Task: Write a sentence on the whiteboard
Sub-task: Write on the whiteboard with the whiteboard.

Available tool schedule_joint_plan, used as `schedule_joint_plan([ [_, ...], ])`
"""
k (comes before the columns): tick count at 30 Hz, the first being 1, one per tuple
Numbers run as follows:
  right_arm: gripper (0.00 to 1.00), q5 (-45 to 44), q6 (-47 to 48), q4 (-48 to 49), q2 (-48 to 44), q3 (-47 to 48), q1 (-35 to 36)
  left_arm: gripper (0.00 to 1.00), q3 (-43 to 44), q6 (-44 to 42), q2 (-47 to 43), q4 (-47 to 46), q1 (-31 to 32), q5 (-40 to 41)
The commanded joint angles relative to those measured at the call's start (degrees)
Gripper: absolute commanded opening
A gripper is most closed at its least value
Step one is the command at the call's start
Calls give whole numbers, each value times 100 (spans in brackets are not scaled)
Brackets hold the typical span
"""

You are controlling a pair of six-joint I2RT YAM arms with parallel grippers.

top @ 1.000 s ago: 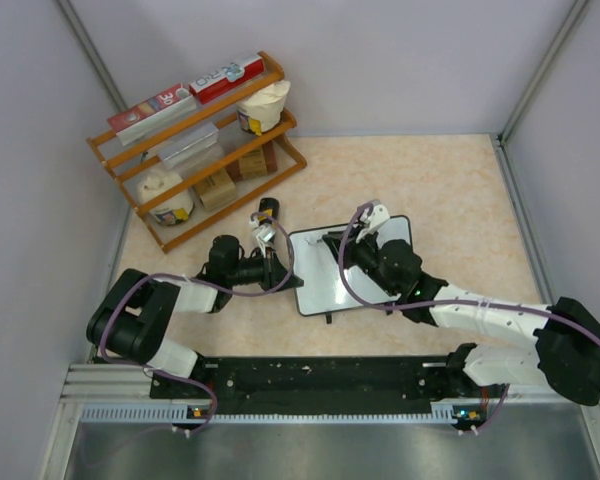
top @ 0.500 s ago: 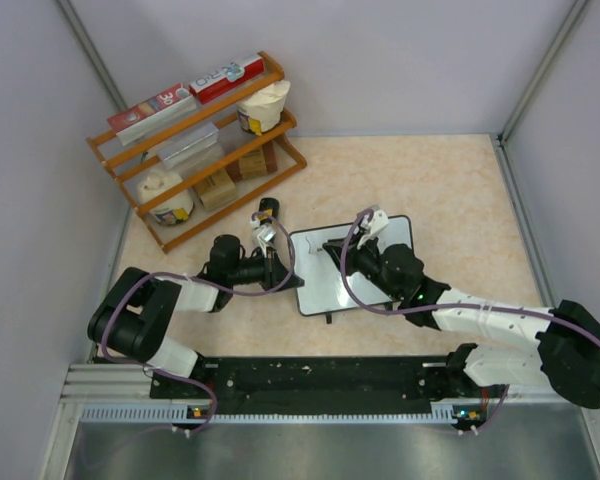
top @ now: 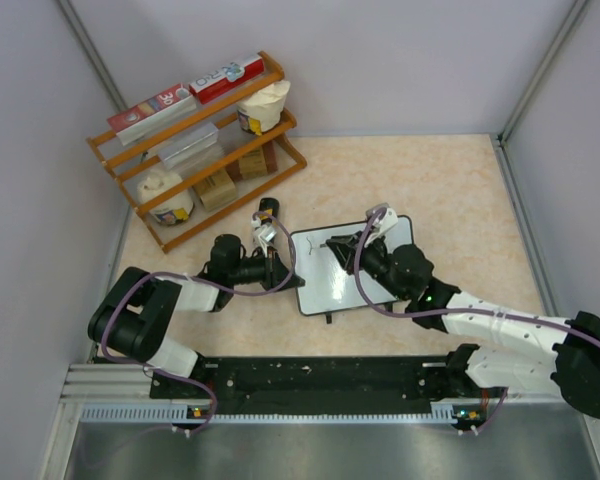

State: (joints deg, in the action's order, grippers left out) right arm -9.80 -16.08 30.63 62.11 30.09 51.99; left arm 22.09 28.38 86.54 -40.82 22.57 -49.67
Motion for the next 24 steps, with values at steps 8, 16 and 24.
schedule_joint_plan([
  [8,0,-821,113,-22,249,604,75,0,-20,-368,152,302,108,142],
  [16,0,-1006,149,-13,442,621,83,0,-11,-368,161,302,108,133],
  [24,0,-927,114,-57,495,525,75,0,-11,-377,161,302,116,142],
])
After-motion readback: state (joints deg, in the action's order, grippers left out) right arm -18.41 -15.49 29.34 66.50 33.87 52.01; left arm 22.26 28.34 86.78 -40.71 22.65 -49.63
